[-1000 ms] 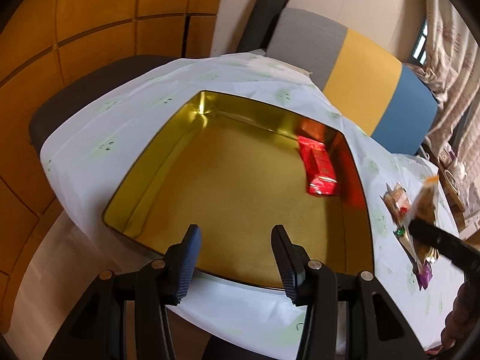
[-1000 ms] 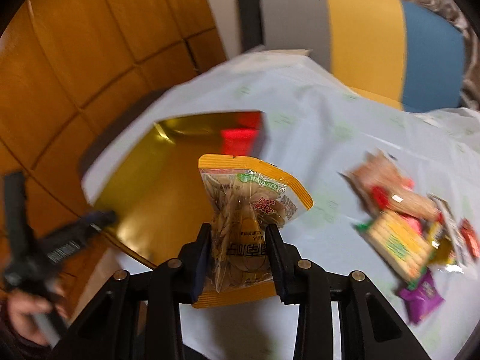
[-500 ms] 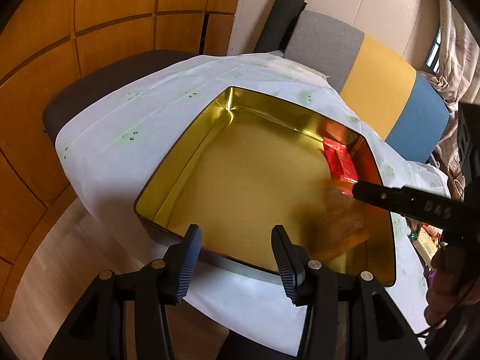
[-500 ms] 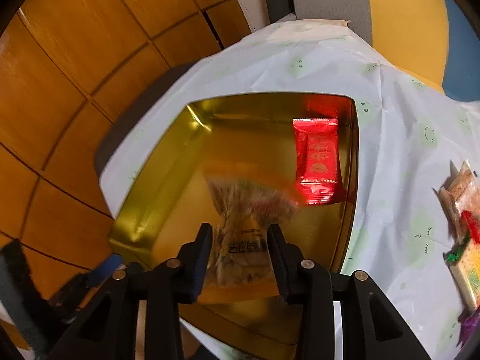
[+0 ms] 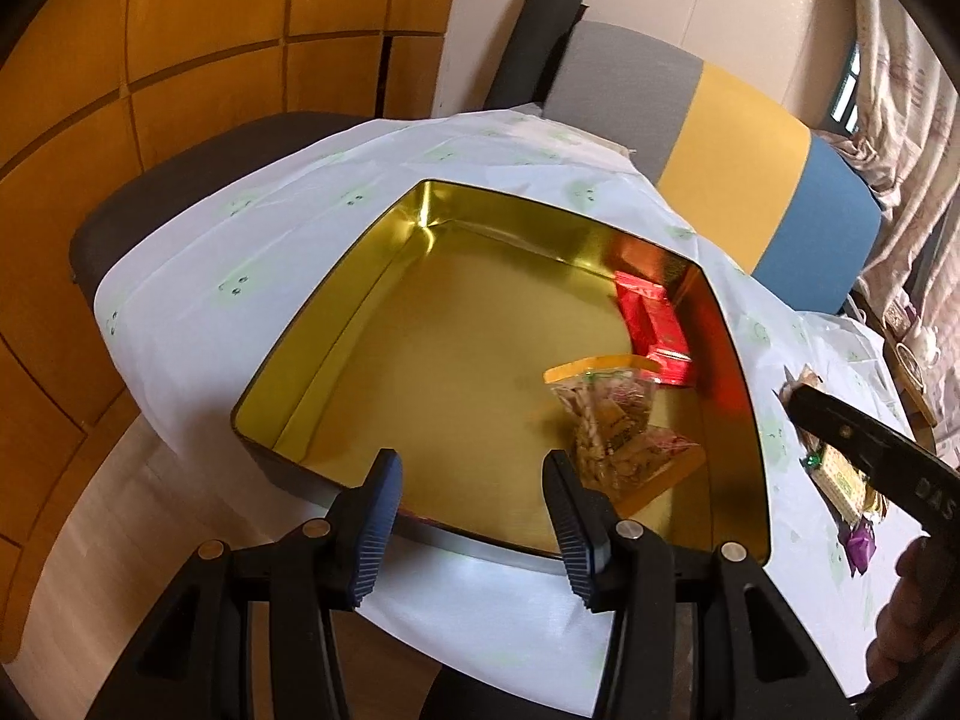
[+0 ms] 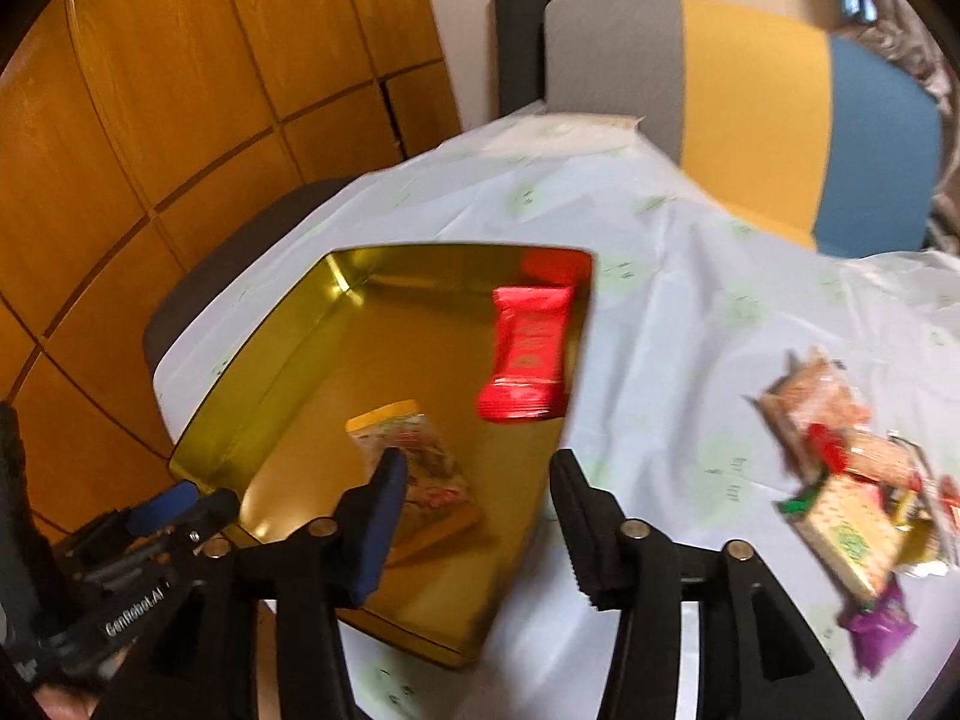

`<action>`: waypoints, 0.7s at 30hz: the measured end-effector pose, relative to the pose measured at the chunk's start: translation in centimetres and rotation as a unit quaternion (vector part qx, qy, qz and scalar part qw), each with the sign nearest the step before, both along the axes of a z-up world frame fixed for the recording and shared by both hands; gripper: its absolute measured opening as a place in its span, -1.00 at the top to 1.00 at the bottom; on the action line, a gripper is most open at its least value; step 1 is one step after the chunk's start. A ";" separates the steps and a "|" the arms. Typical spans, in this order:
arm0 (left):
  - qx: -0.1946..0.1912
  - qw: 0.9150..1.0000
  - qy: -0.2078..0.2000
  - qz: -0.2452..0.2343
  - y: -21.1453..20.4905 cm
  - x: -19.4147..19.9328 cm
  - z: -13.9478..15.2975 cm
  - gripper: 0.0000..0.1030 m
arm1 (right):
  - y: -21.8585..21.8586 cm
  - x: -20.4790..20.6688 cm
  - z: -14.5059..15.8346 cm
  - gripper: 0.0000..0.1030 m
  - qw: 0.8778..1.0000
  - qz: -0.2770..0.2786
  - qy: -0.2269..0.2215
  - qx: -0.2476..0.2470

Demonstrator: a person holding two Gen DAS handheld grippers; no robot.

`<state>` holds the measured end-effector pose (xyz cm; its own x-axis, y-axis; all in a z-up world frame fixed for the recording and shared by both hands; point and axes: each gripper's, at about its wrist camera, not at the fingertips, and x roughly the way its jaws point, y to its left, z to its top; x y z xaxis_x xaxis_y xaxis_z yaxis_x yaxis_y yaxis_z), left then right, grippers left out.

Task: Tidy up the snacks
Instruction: 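Lower the sunflower-seed bag into the gold tin and open the right tool, then grasp the clear grain bar with red end using the left tool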

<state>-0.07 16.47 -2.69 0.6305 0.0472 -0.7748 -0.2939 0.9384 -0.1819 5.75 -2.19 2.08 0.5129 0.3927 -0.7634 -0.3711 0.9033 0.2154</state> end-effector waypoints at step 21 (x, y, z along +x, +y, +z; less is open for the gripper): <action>0.050 0.975 -0.044 -0.210 -11.2 2.1 4.6 0.03 | -19.4 -7.0 -3.8 -0.24 0.981 -0.187 0.020 -0.046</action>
<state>2.06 5.28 1.90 0.6747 -0.1569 -0.7212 0.1325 0.9870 -0.0907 -1.24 -21.55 -1.71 0.5766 0.1127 -0.8092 -0.0039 0.9908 0.1352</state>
